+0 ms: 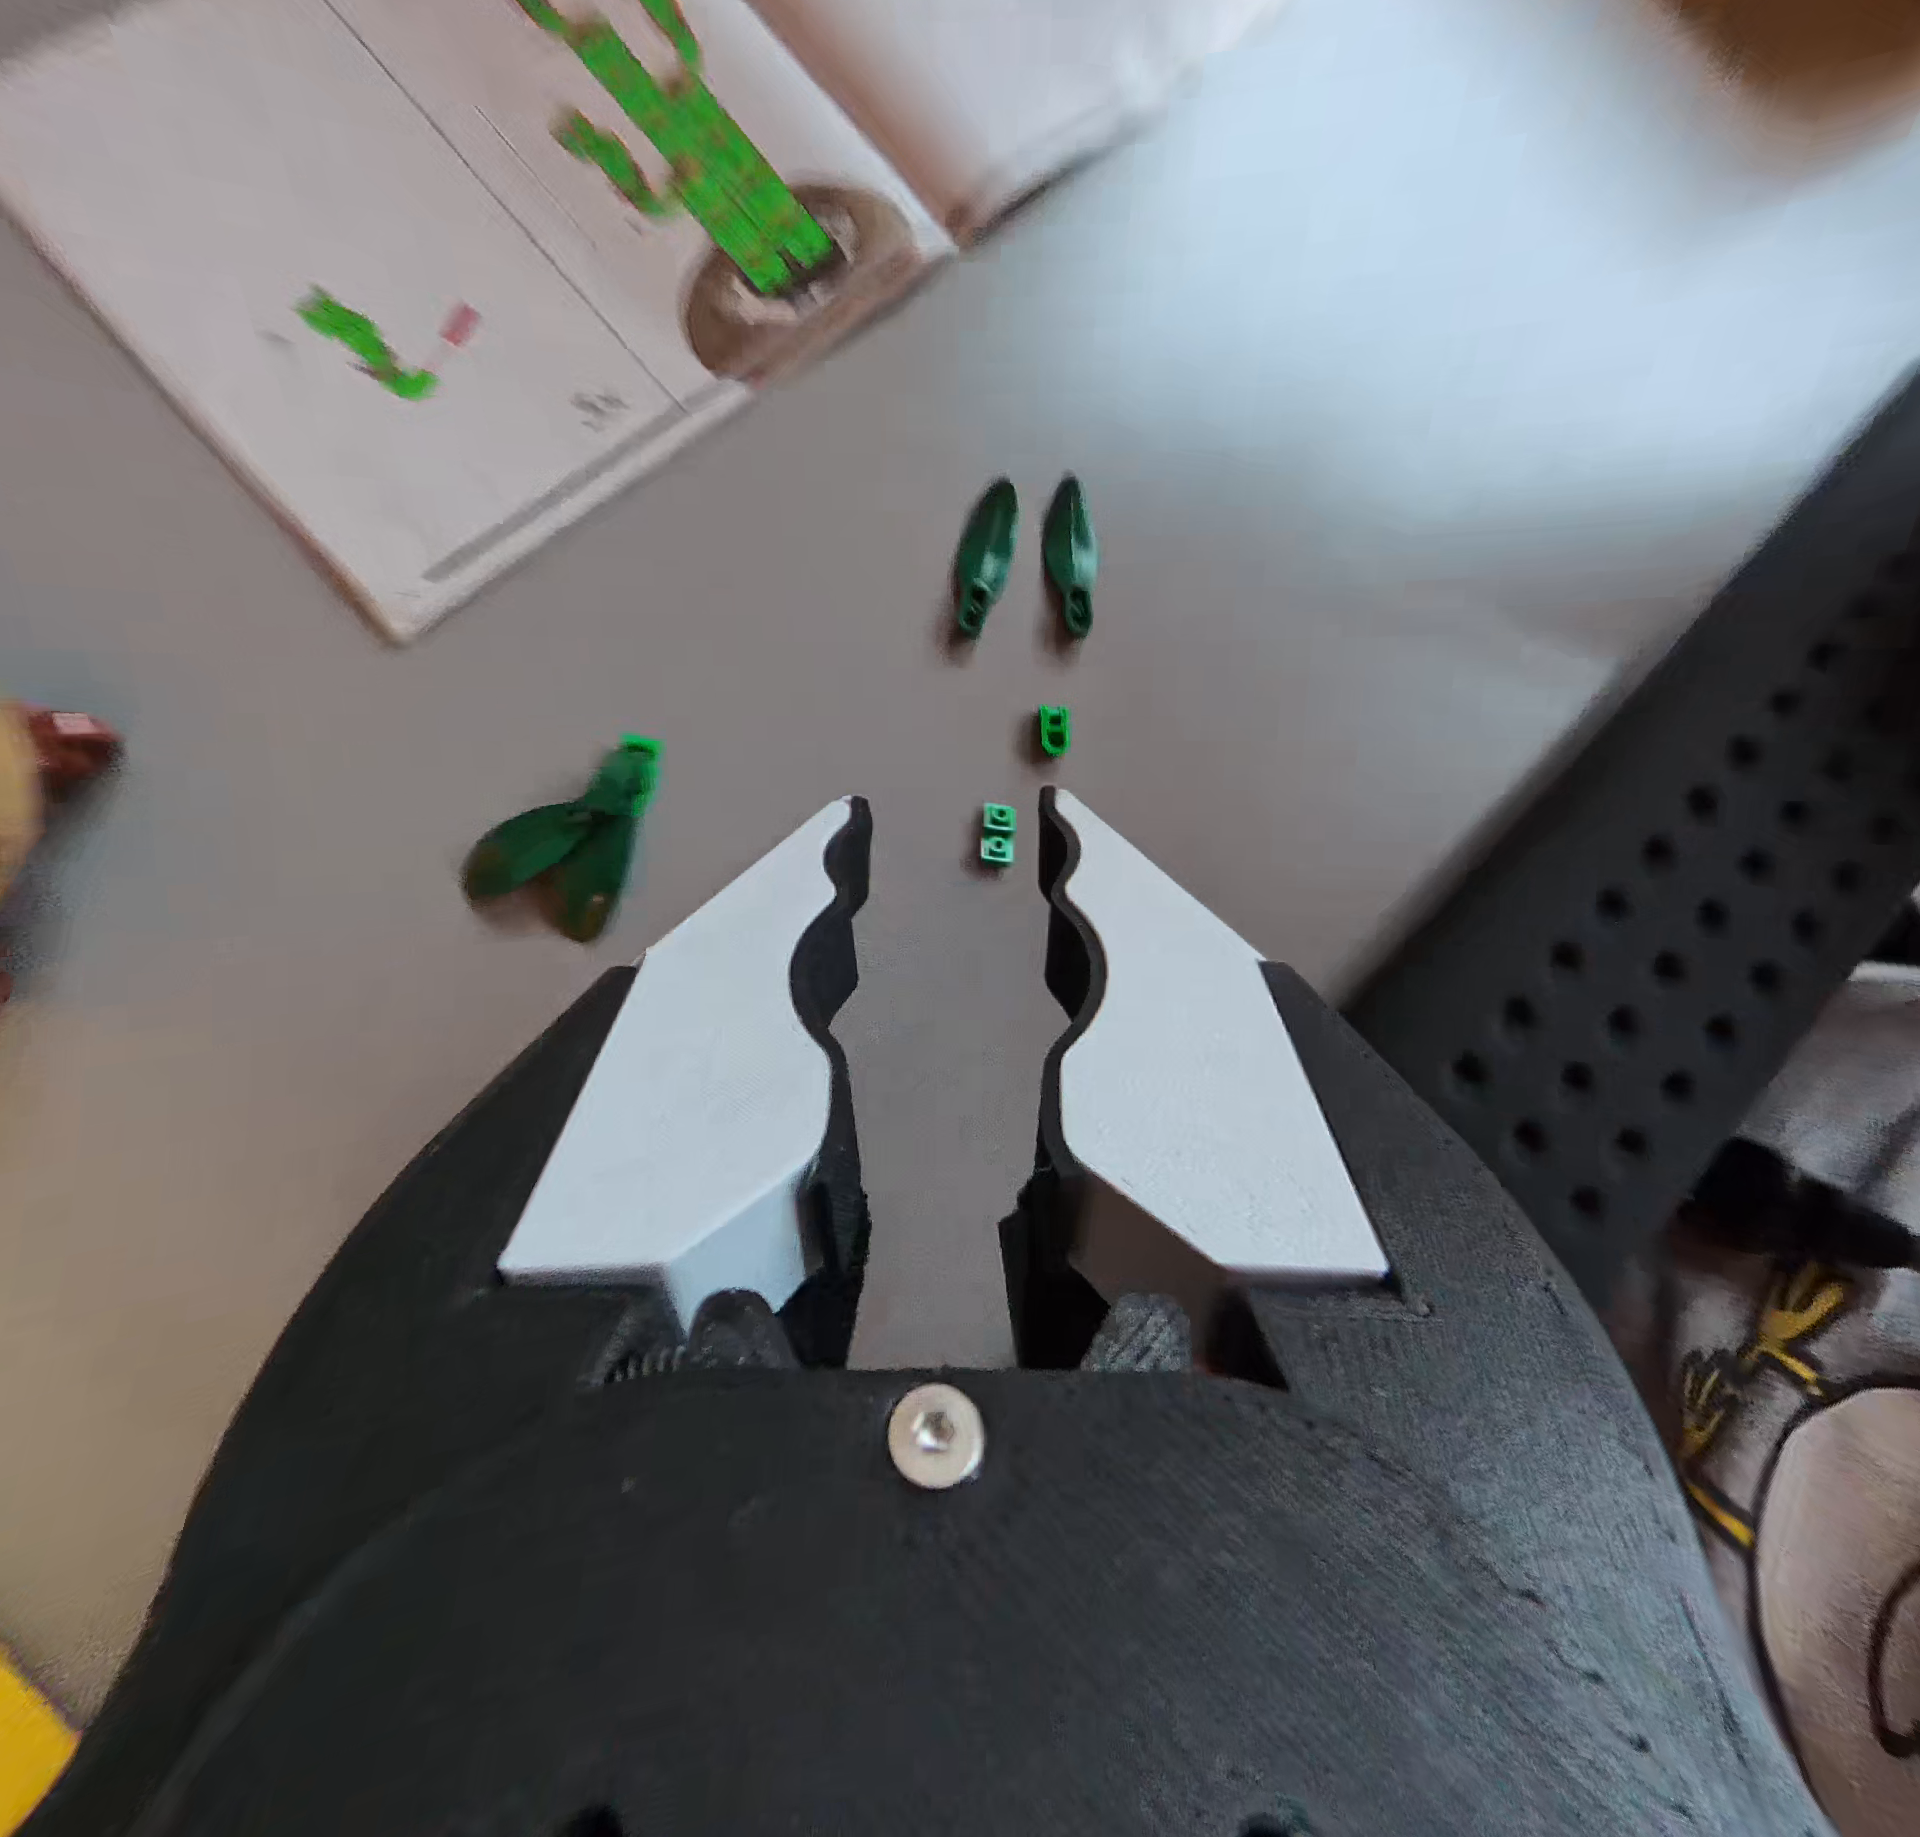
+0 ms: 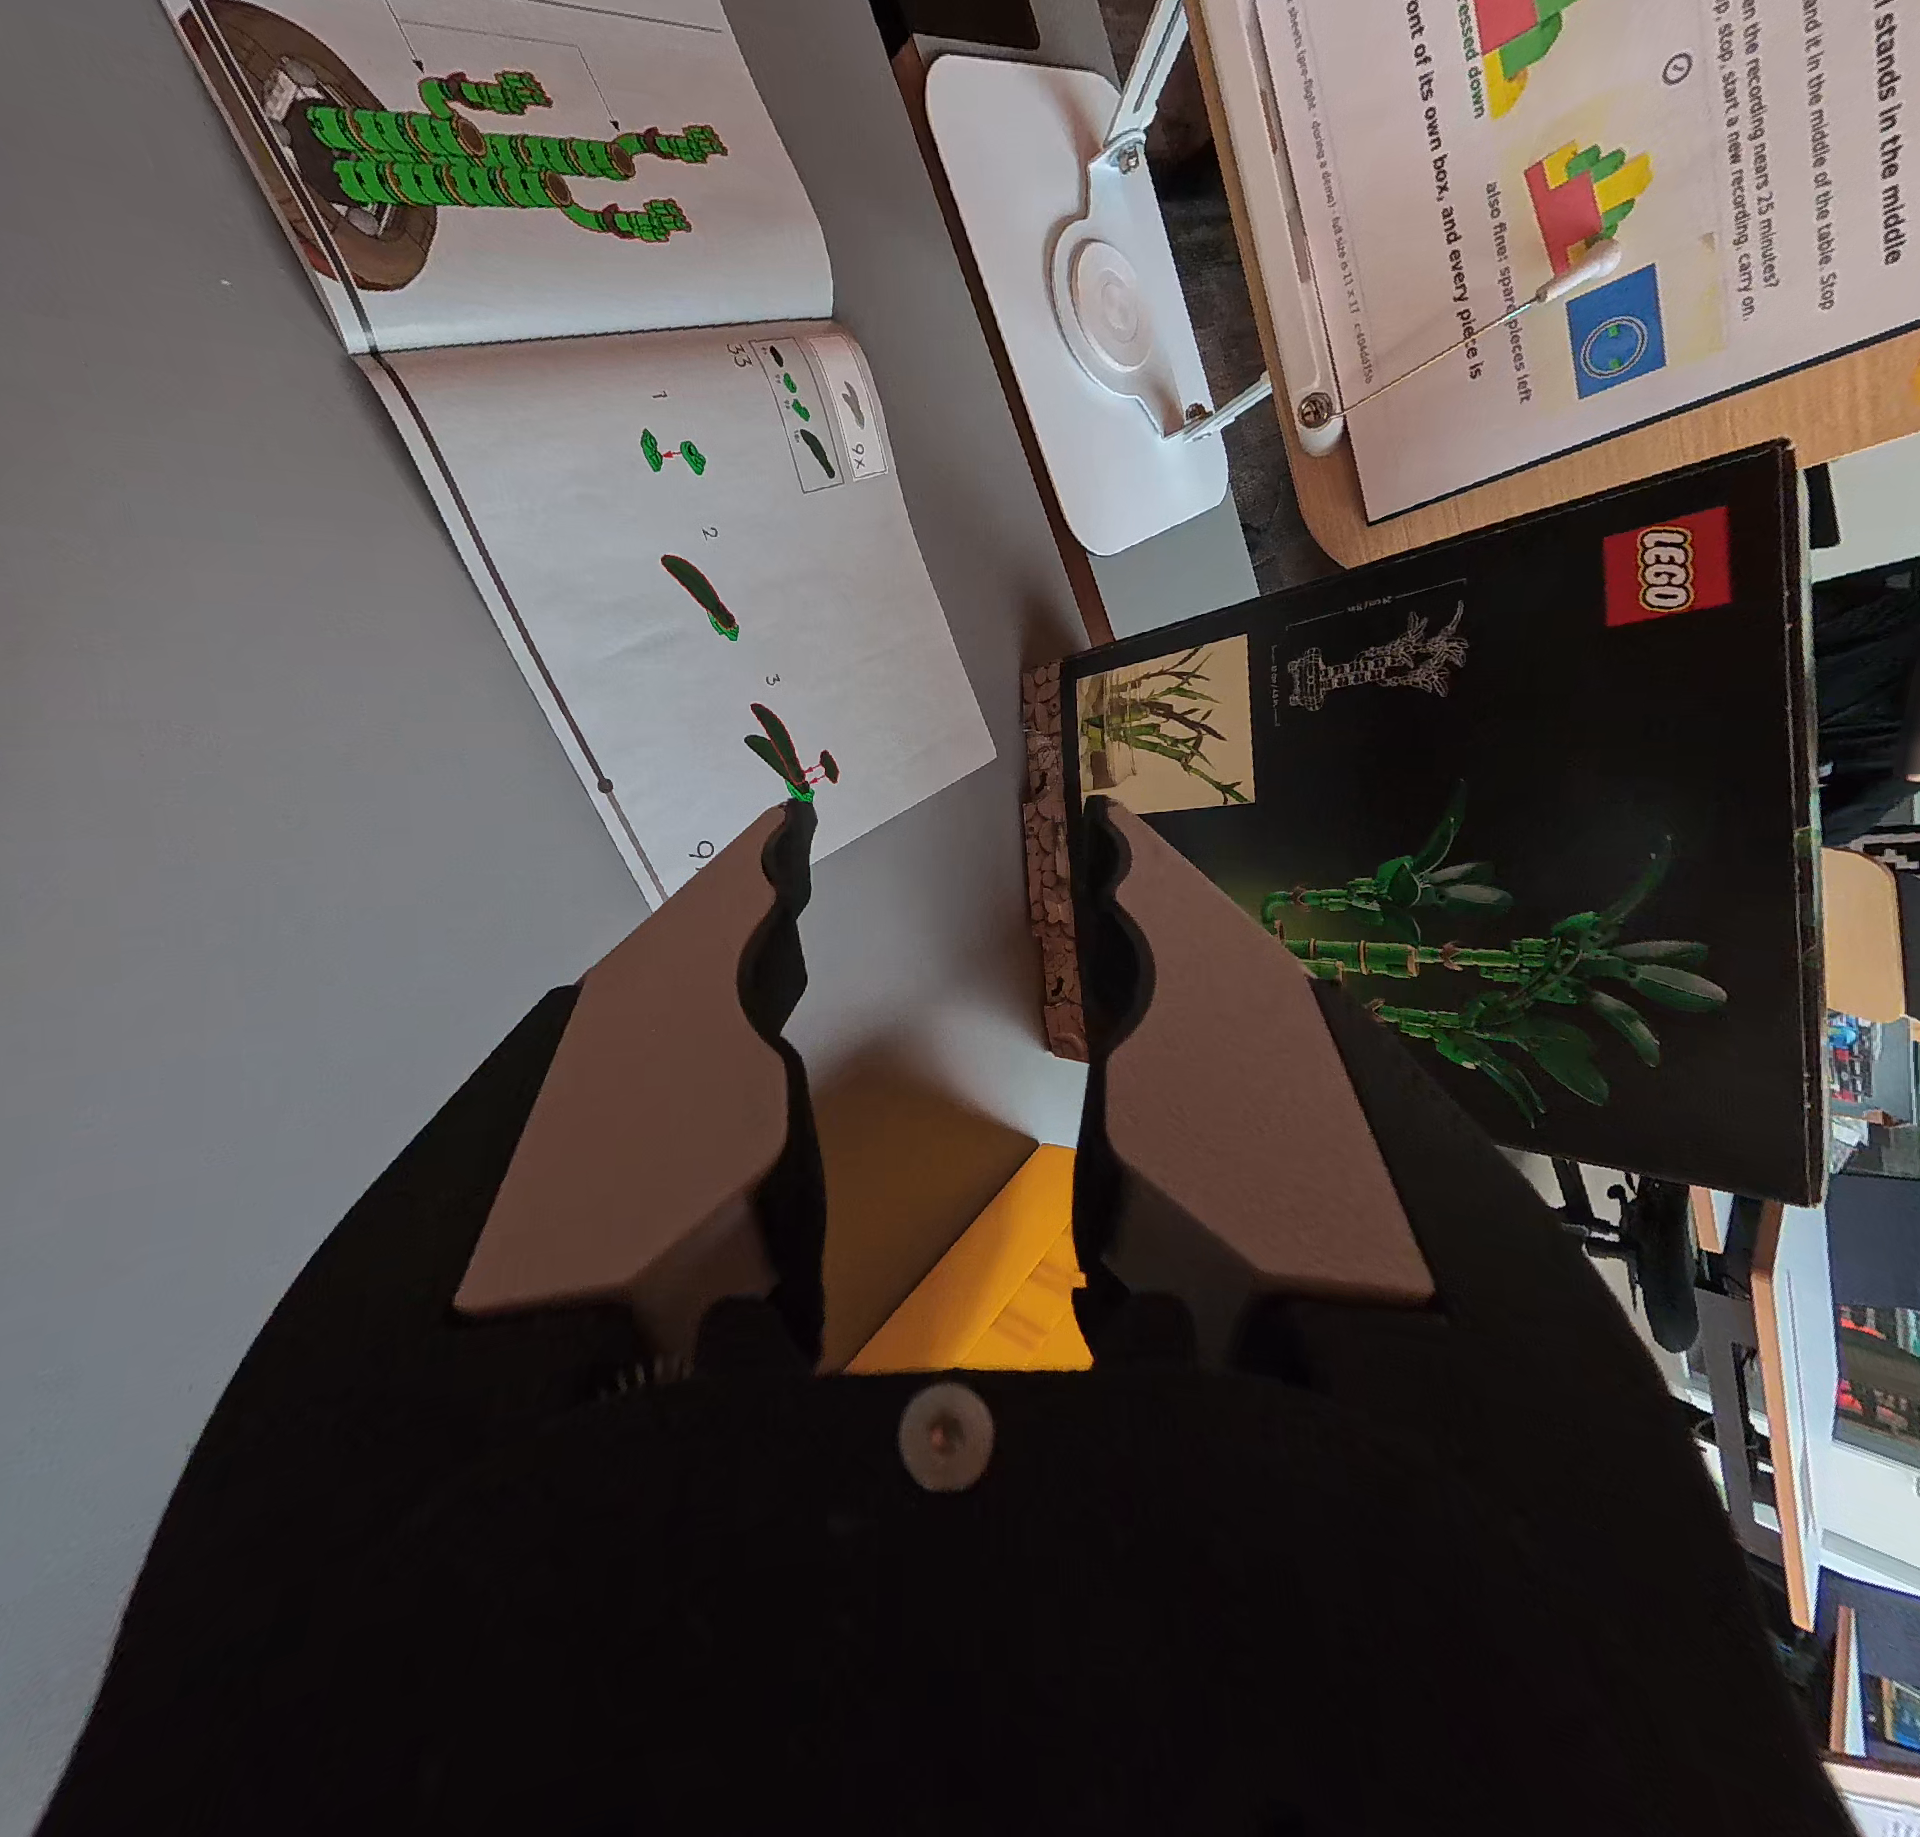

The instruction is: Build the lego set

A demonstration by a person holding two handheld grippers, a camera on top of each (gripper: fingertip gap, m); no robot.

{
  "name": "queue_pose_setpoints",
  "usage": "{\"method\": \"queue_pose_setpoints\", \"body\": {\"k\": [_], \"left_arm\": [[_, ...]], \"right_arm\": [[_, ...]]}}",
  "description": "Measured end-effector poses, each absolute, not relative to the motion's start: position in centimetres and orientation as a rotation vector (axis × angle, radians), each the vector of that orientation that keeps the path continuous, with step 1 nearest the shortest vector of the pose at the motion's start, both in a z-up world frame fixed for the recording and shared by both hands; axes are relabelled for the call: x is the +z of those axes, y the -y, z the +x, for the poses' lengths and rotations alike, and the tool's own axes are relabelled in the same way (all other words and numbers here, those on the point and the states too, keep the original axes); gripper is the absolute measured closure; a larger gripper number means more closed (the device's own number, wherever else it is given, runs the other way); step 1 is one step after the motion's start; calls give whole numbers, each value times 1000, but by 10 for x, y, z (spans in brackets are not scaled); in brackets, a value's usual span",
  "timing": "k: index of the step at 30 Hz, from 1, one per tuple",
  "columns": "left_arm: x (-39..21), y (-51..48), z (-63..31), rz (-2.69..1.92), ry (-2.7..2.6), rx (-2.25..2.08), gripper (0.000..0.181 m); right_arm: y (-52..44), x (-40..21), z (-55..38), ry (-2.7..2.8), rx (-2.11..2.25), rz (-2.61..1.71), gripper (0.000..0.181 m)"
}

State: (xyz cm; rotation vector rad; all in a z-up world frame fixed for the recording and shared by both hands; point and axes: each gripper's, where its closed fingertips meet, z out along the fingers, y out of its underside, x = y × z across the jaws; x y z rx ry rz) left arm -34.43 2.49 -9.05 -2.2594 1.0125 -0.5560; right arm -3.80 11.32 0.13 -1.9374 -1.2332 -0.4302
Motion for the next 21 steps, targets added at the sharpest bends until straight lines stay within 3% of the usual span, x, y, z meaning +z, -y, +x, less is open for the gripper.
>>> {"method": "queue_pose_setpoints", "body": {"k": [6, 8, 11, 13, 17, 21], "left_arm": [[56, -77, -529, -1901, -318, -159, 162], [83, -84, -596, -1852, -103, -81, 153], [69, -99, -652, -2053, -23, -17, 143], [59, -122, -664, -2123, -81, 2, 156], [14, -169, -655, -2329, -274, -106, 153], [-40, -204, -651, -2442, -406, -191, 162]], "right_arm": [[-117, 10, -44, 1215, -461, -1894, 129], [-118, 16, -51, 1213, -483, -1862, 129], [-117, 27, -70, 1218, -482, -1804, 129], [-117, 32, -83, 1221, -475, -1782, 129], [-120, 35, -104, 1231, -495, -1787, 129], [-125, 35, -126, 1242, -491, -1798, 129]]}}
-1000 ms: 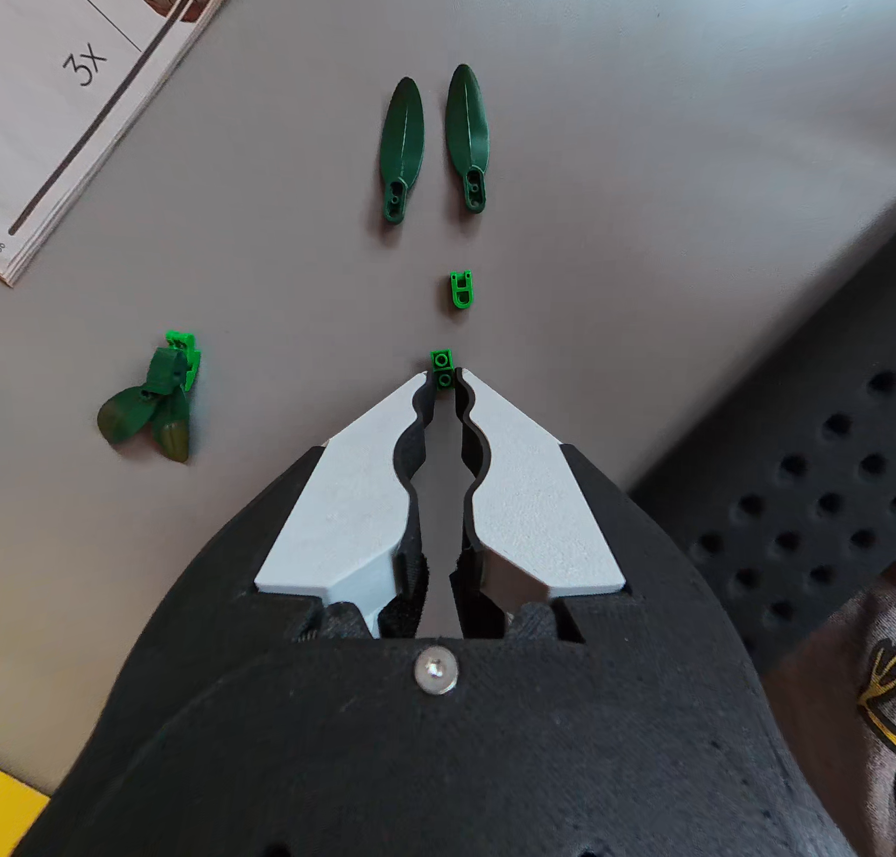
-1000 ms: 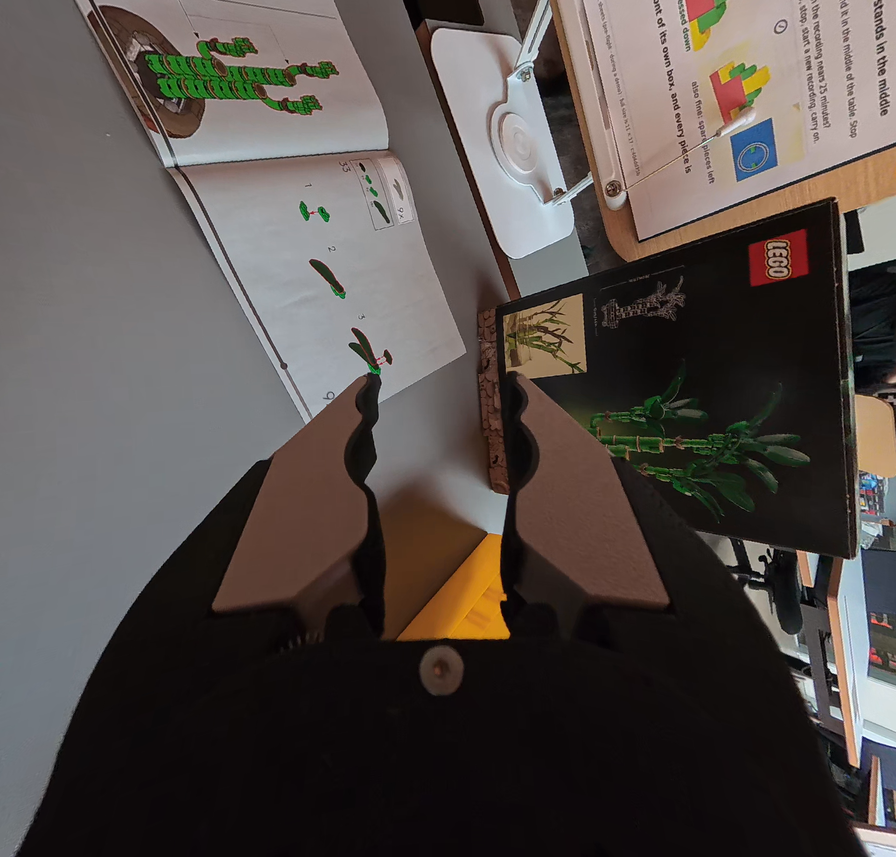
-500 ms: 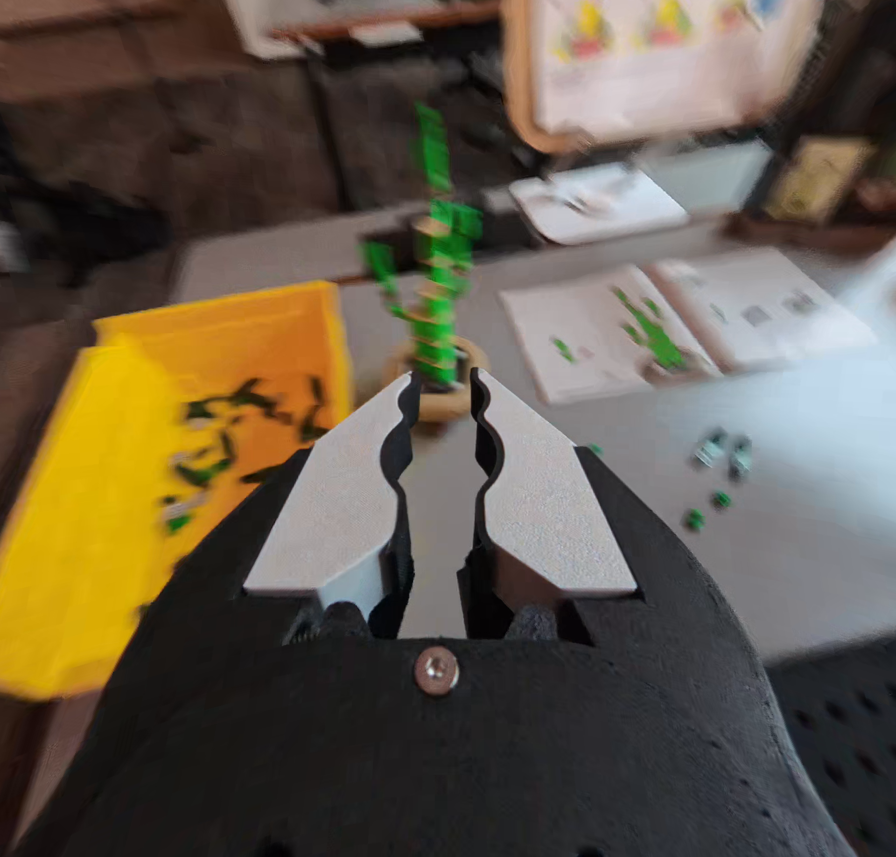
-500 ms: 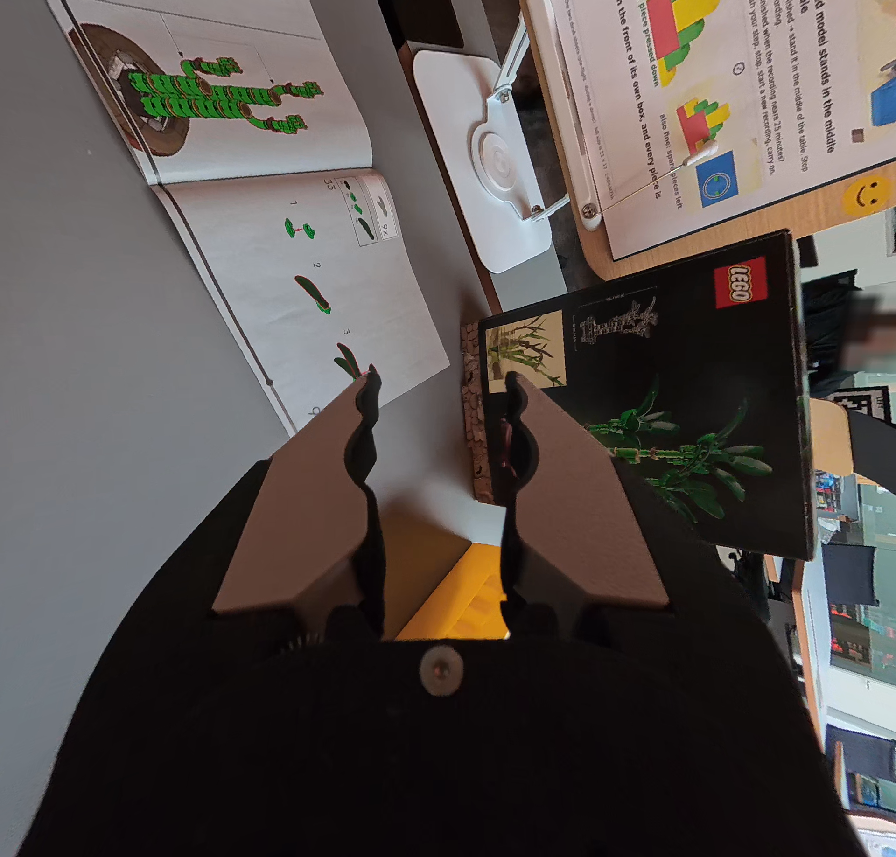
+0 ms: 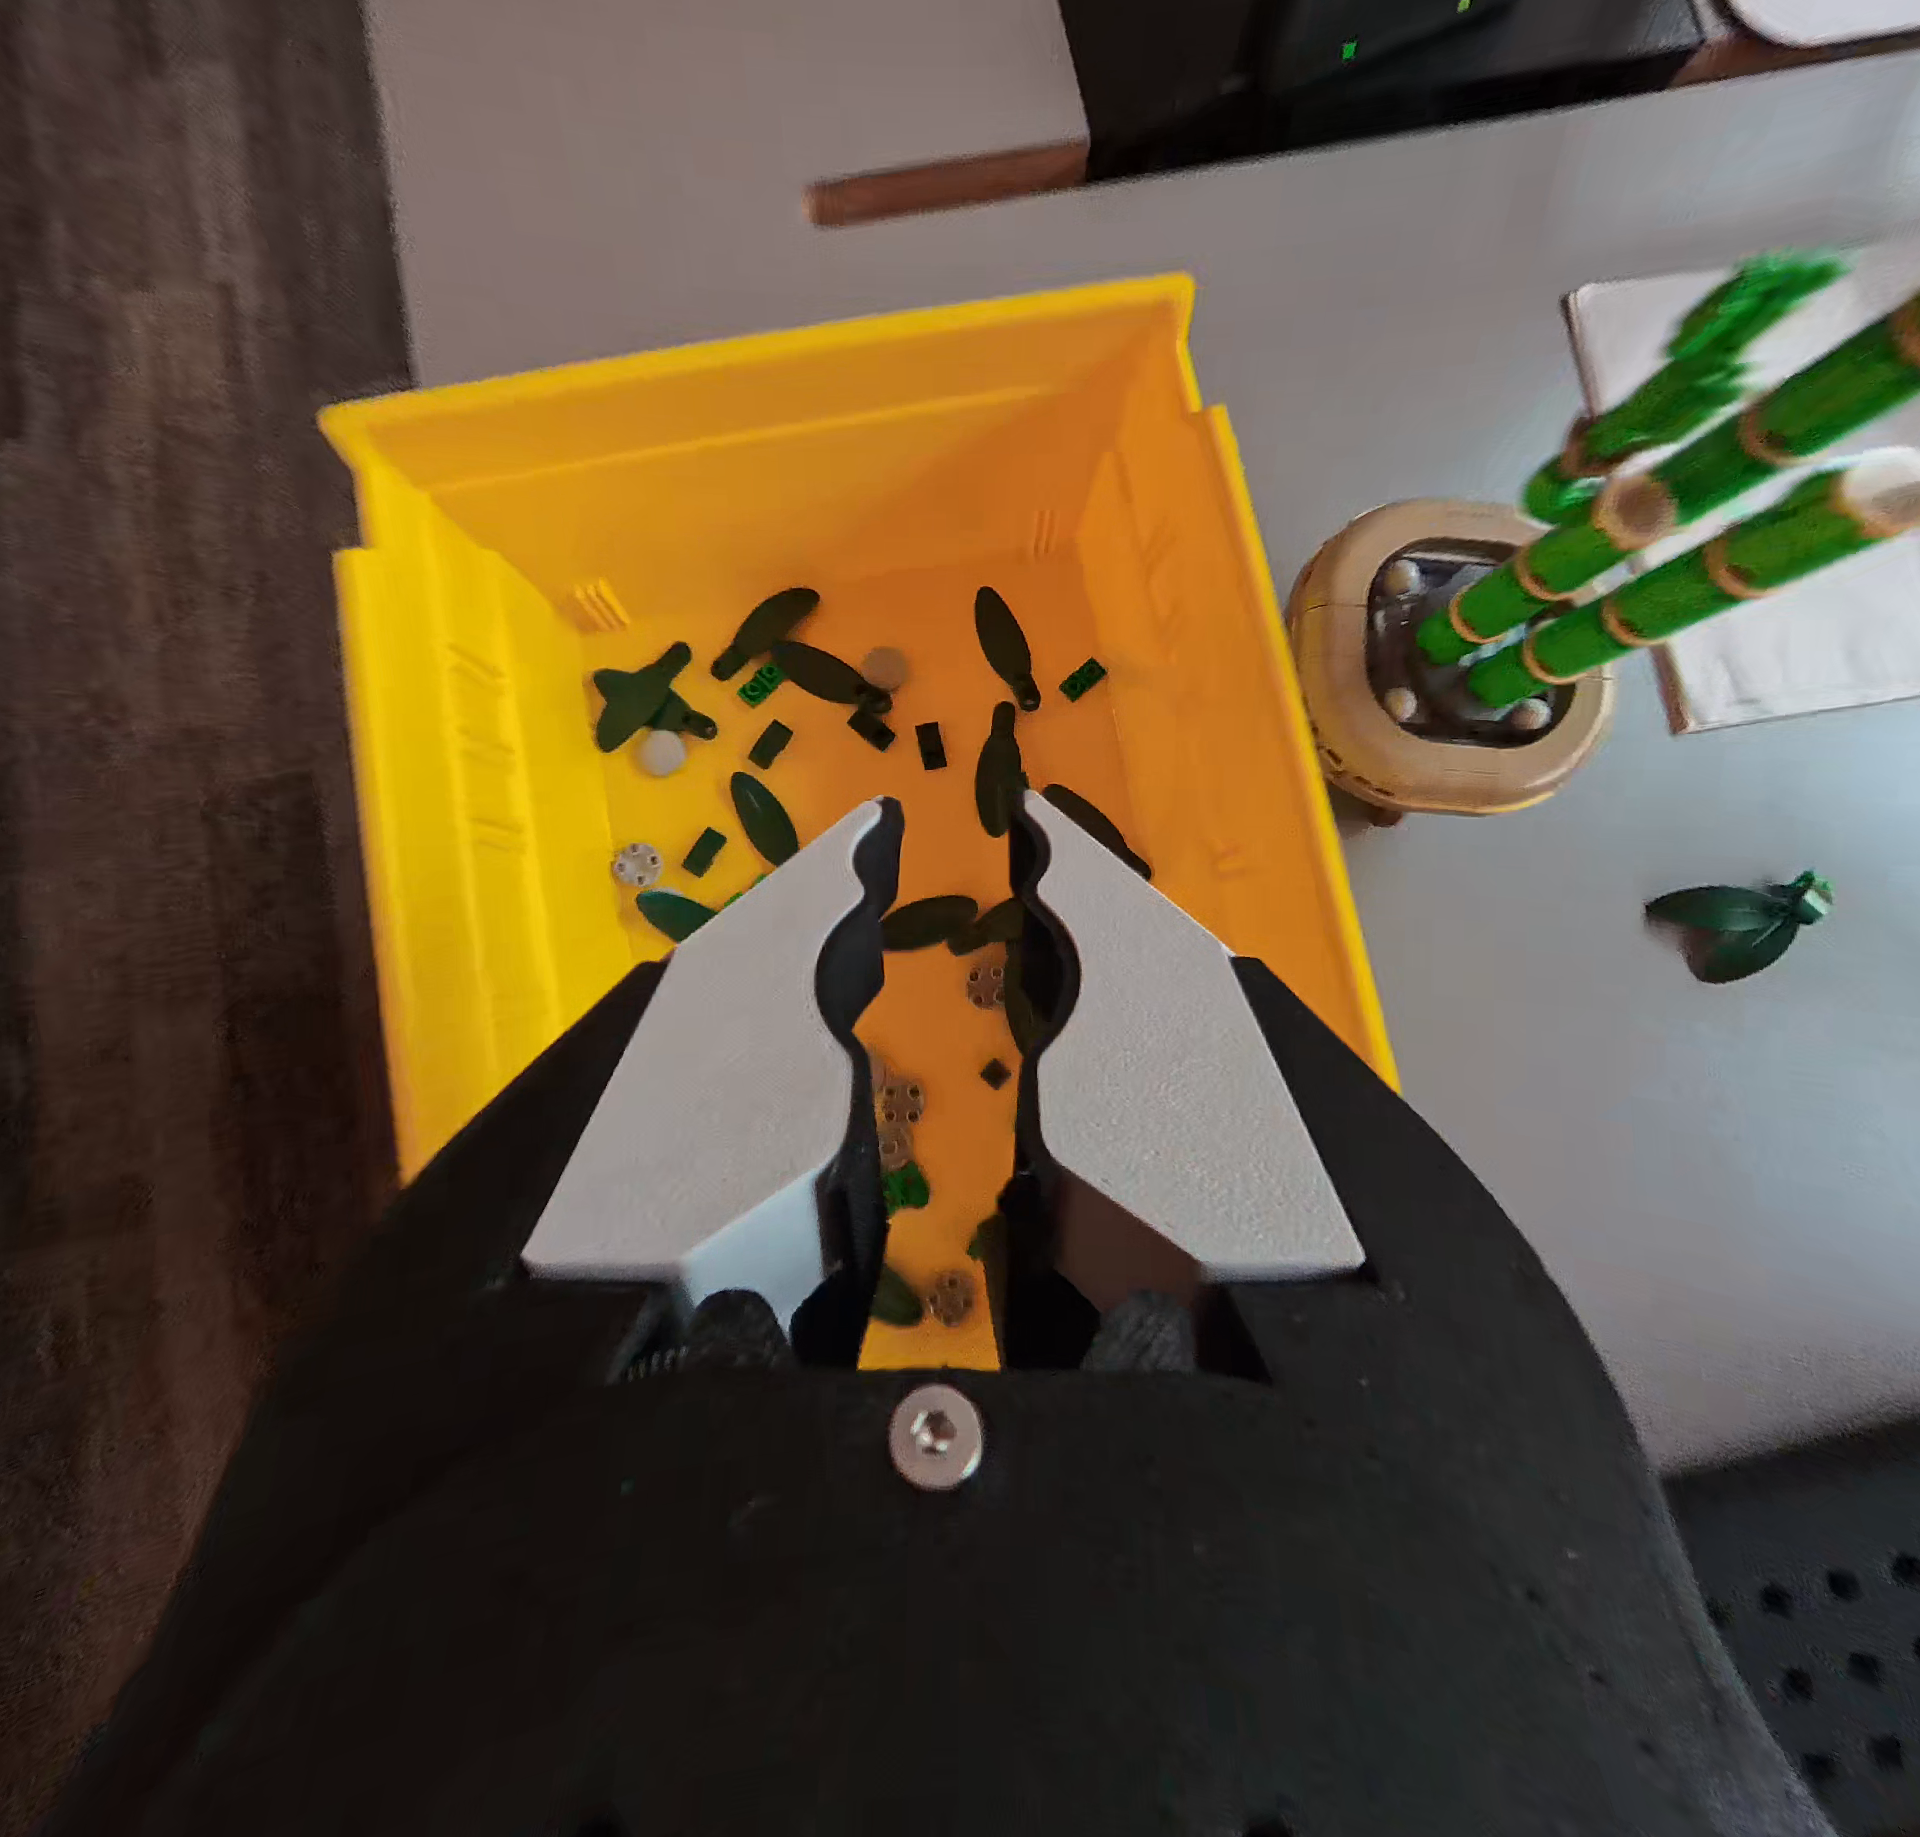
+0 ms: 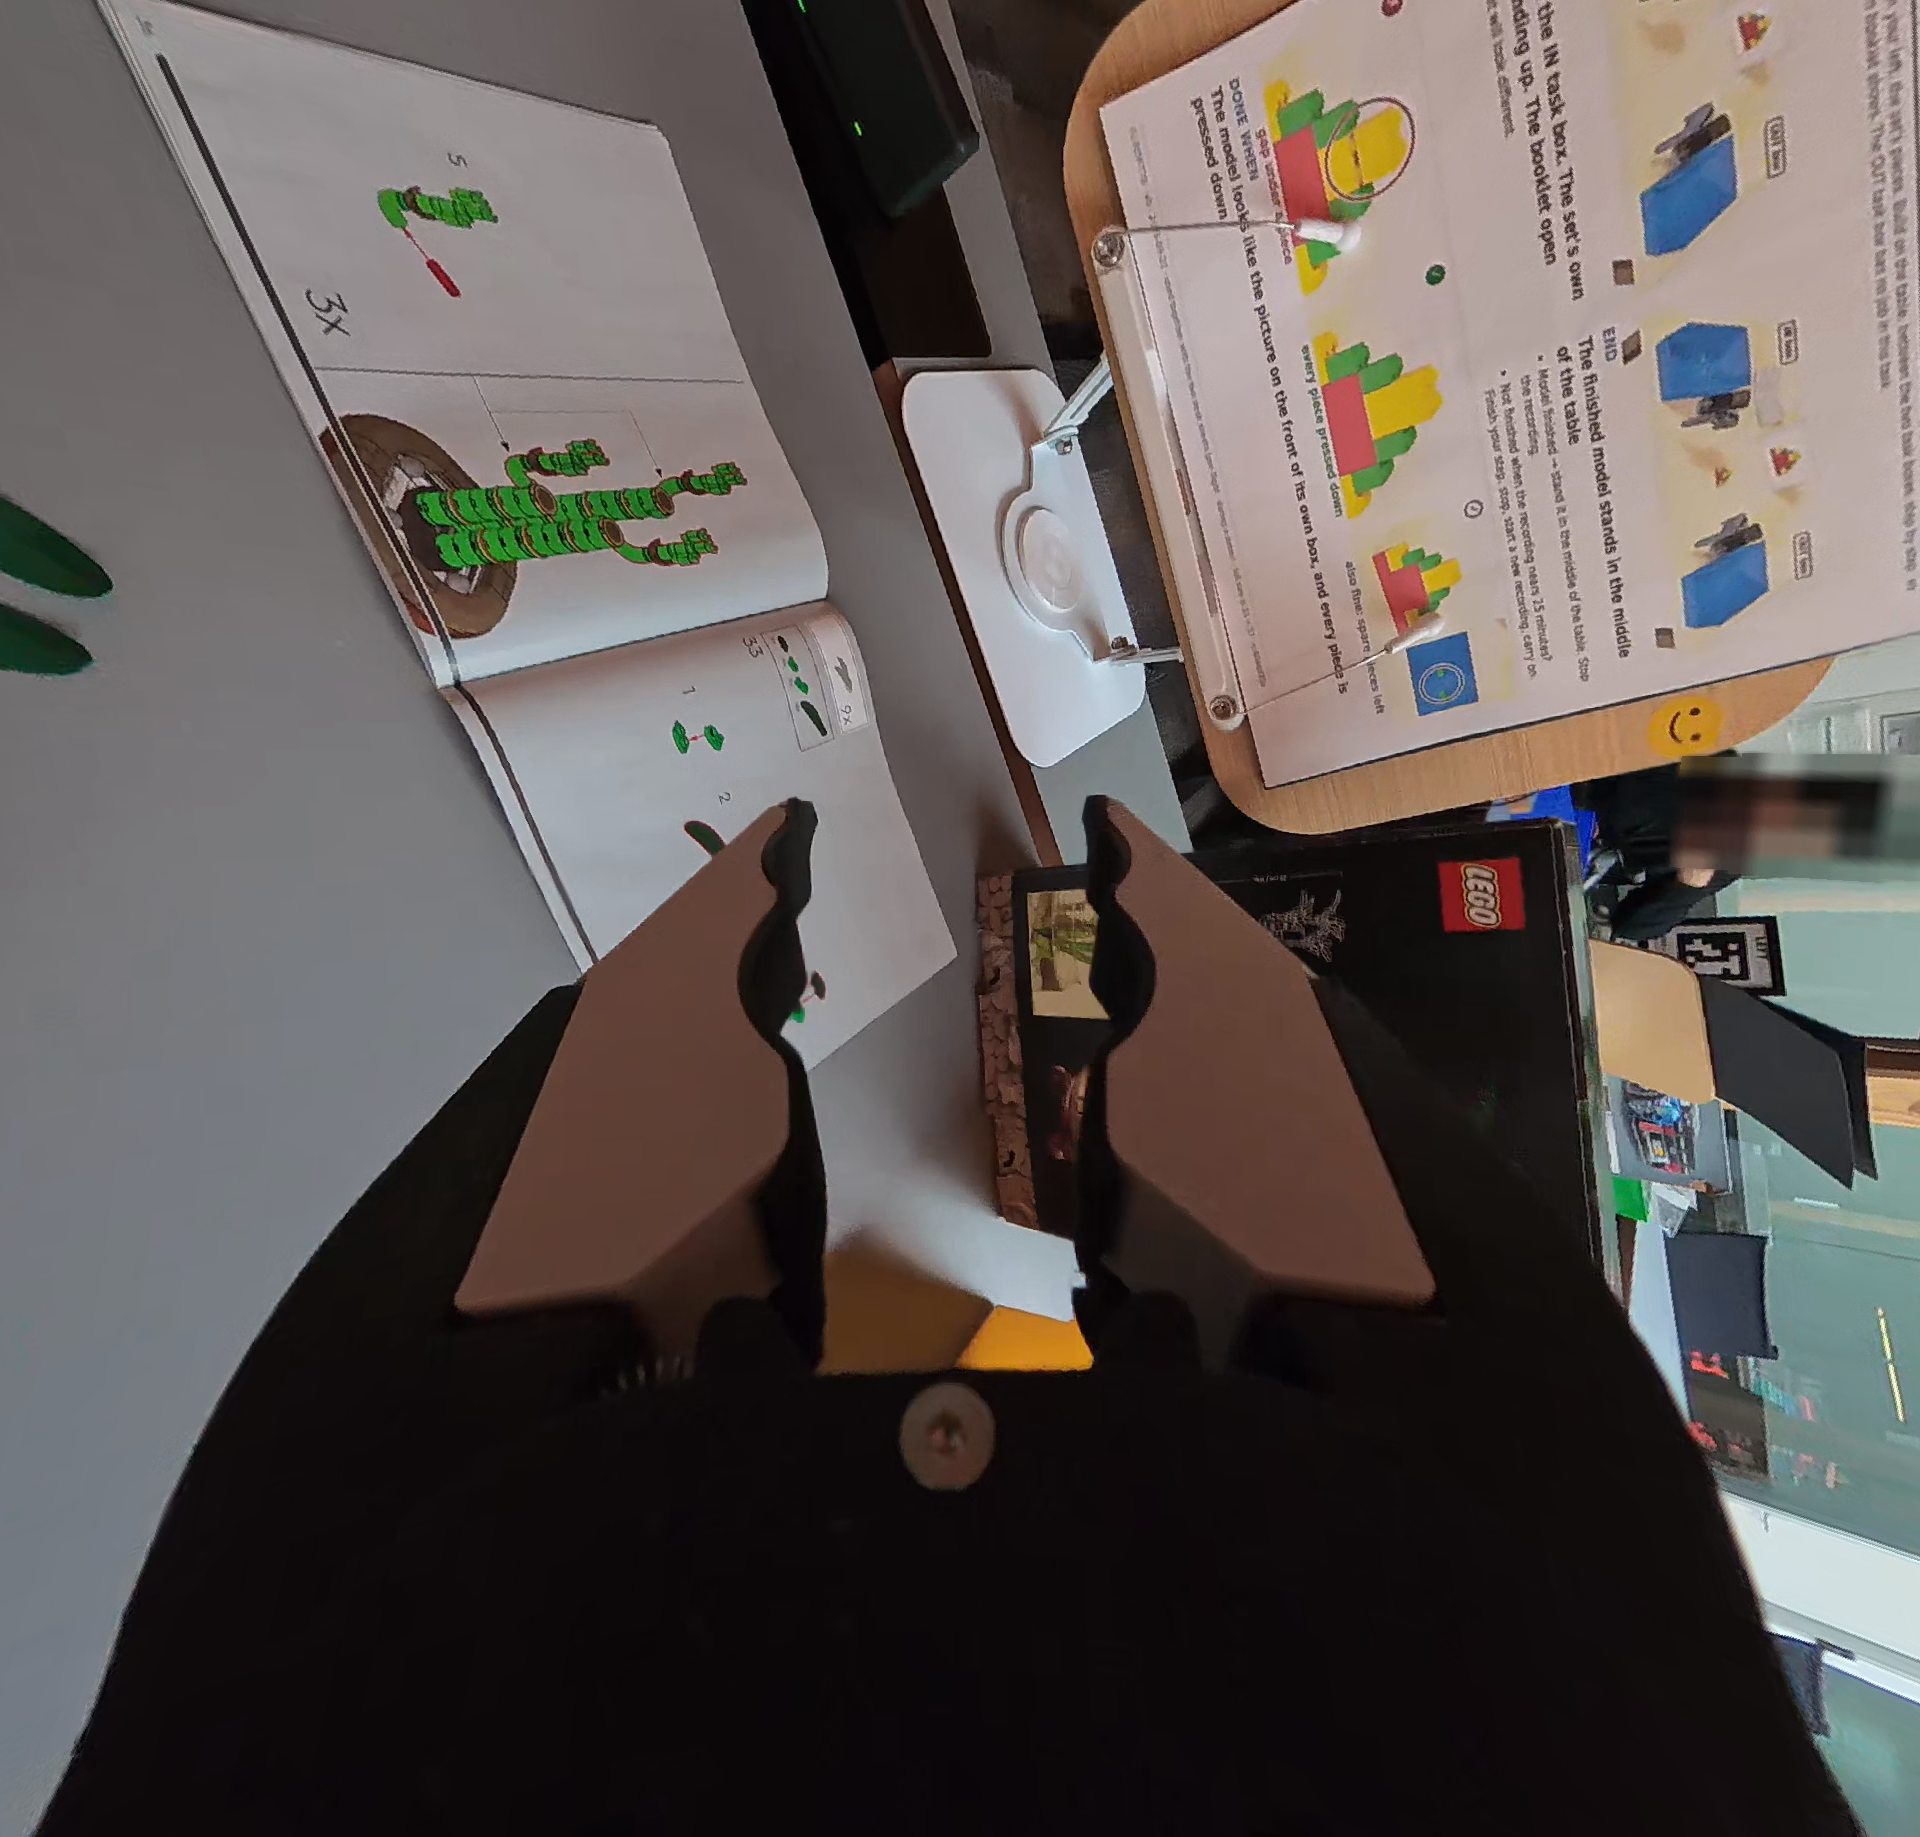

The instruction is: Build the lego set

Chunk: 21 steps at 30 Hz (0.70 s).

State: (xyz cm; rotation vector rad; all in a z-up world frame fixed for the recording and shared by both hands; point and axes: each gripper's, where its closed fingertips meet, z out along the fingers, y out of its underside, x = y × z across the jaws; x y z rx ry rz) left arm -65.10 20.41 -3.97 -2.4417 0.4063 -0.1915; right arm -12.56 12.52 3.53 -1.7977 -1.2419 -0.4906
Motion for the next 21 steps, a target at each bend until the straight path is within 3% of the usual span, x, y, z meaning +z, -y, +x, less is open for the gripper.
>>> {"method": "queue_pose_setpoints", "body": {"k": [6, 9, 13, 21], "left_arm": [[-103, -234, -636, -2603, -330, -442, 163], [-125, -238, -642, -2687, -329, -333, 162], [-141, -242, -649, -2734, -311, -250, 172], [-152, -244, -644, -2767, -253, -322, 164]], "right_arm": [[-127, 44, -153, 1193, -444, -1792, 129], [-131, 48, -163, 1171, -434, -1770, 129], [-132, 44, -166, 1187, -451, -1774, 128], [-130, 32, -153, 1190, -461, -1817, 128]]}}
